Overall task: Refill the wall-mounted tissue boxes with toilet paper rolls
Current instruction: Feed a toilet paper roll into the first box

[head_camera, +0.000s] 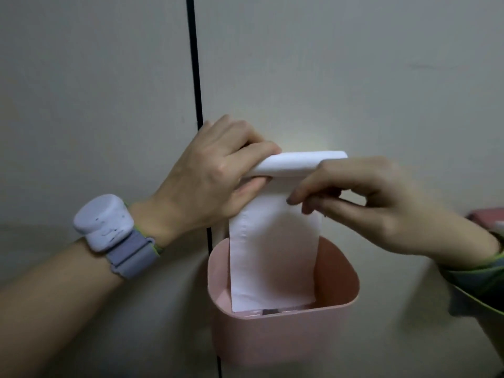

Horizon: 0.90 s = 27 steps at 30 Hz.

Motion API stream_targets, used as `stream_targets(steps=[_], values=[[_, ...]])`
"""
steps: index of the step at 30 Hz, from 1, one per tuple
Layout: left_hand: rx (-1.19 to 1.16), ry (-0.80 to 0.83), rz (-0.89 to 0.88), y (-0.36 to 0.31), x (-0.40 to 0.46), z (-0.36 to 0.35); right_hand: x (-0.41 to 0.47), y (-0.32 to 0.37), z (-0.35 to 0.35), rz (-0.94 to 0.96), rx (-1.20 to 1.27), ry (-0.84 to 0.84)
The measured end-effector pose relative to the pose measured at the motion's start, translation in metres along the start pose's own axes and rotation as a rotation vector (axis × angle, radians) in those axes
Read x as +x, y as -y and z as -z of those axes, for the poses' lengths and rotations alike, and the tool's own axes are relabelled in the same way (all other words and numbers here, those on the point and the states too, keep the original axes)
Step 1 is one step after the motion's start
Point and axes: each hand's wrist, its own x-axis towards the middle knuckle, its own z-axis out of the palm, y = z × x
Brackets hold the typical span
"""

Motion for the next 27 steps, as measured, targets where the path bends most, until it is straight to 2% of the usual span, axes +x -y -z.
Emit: stream_targets(steps=[3, 8, 11, 19, 27], values=[[0.005, -0.026, 0.007, -0.003, -0.004, -0.002, 0.001, -0.002, -0.024, -0.100, 0.100, 0.242], [0.010, -0.009, 0.007, -0.010, -0.010, -0.009, 0.011, -0.018, -0.062, -0.210, 0.045, 0.694], [0.021, 0.017, -0.004, -0.010, -0.014, -0.010, 0.018, -0.024, -0.076, -0.258, 0.049, 0.910], [0.037, -0.008, -0.012, -0.011, -0.014, -0.013, 0.031, -0.022, -0.100, -0.265, -0.010, 1.195], [0.016, -0.038, -0.023, -0.010, -0.015, -0.015, 0.032, -0.025, -0.107, -0.289, -0.009, 1.285]])
